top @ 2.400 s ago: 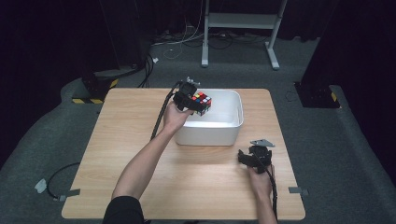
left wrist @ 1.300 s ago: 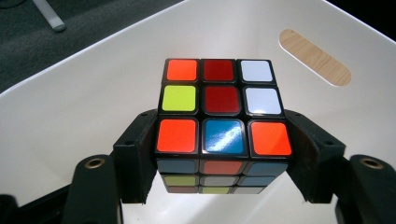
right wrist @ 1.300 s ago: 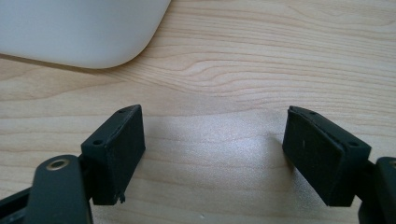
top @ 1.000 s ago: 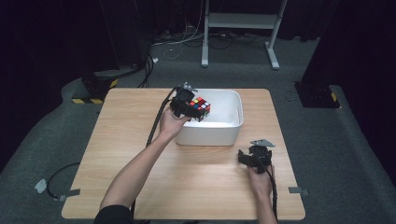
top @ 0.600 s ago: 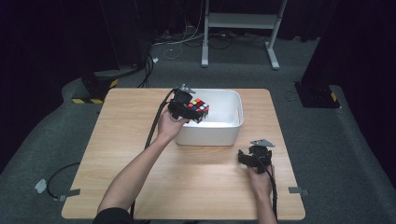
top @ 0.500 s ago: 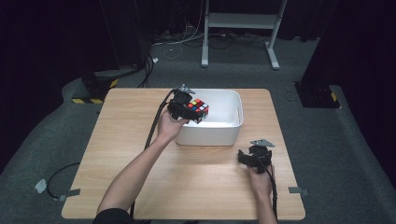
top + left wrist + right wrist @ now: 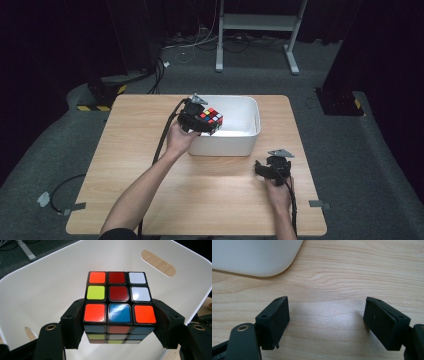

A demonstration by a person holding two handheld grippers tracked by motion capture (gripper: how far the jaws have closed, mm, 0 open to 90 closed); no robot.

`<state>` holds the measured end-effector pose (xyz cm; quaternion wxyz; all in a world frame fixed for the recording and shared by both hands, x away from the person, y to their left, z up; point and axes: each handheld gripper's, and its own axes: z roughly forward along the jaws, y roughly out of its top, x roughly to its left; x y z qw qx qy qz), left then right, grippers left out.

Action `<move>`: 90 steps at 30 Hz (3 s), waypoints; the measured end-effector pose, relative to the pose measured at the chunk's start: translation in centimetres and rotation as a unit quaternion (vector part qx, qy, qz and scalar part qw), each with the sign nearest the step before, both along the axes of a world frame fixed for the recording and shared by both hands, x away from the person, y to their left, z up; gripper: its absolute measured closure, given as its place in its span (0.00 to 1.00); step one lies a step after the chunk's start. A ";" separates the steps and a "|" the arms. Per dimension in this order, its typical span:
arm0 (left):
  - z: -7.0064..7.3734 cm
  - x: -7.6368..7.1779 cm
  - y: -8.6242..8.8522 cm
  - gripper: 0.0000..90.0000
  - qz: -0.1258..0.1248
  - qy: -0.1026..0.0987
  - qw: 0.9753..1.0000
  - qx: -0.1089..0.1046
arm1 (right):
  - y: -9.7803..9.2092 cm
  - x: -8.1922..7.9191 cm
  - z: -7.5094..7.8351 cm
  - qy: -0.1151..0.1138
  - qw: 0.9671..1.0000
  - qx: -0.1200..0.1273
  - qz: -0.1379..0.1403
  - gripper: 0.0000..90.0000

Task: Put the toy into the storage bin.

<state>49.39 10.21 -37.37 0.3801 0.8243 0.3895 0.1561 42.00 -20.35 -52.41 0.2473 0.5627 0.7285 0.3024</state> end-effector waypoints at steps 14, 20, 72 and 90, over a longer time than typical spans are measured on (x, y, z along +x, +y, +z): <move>0.3 -0.7 0.5 0.38 0.000 -0.009 1.000 0.005 | 0.0 0.0 0.0 0.000 1.000 0.000 0.000 0.23; 0.0 -1.1 0.9 0.38 0.005 -0.007 1.000 -0.001 | 0.0 0.0 0.0 0.000 1.000 0.000 0.000 0.23; -1.9 -1.3 2.6 0.38 0.033 0.011 0.999 0.000 | 0.0 0.0 0.0 0.000 1.000 0.000 0.000 0.23; -0.9 -1.9 3.1 0.30 0.032 -0.003 0.999 -0.030 | 0.0 0.0 0.0 0.000 1.000 0.000 0.000 0.23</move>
